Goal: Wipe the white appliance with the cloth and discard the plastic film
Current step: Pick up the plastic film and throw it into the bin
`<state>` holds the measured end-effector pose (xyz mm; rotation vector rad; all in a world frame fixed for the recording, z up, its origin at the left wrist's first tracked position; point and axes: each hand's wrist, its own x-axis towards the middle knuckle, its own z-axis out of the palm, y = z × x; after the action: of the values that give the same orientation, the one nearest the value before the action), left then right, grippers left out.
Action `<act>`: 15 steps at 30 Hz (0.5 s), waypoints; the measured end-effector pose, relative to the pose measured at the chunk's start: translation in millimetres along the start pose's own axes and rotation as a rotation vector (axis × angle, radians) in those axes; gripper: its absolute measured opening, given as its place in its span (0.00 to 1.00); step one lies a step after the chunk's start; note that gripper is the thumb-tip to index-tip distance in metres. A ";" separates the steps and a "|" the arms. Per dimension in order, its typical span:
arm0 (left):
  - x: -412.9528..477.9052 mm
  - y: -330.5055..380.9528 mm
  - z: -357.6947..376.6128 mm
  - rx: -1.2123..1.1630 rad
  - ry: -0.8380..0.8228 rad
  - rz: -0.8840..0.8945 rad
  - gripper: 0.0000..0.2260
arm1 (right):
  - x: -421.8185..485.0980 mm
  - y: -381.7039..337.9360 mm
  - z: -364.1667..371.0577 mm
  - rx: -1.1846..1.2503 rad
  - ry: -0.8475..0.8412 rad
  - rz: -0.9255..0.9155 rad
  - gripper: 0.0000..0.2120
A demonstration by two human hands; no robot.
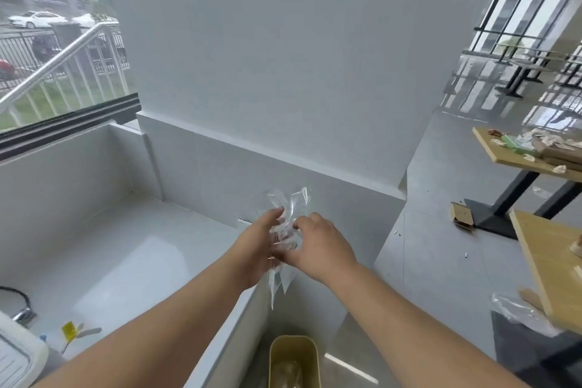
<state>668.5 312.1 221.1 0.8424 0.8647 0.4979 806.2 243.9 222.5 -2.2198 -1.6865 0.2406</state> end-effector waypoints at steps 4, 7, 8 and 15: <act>15.1 -14.7 12.8 -0.009 -0.030 -0.050 0.24 | 6.7 24.6 15.7 -0.027 0.013 0.014 0.27; 29.1 -28.4 12.8 0.025 -0.013 -0.085 0.25 | 10.4 42.6 32.0 -0.043 0.028 -0.012 0.21; 34.1 -33.5 11.7 0.041 -0.006 -0.096 0.24 | 11.6 48.6 38.2 -0.040 0.044 -0.020 0.19; 66.5 -75.6 -10.7 0.299 0.173 -0.114 0.17 | 12.0 82.9 91.4 -0.005 0.066 -0.059 0.10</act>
<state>701.6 318.0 125.6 1.0258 1.1589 0.3492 853.5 251.0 108.2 -2.1537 -1.7161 0.1463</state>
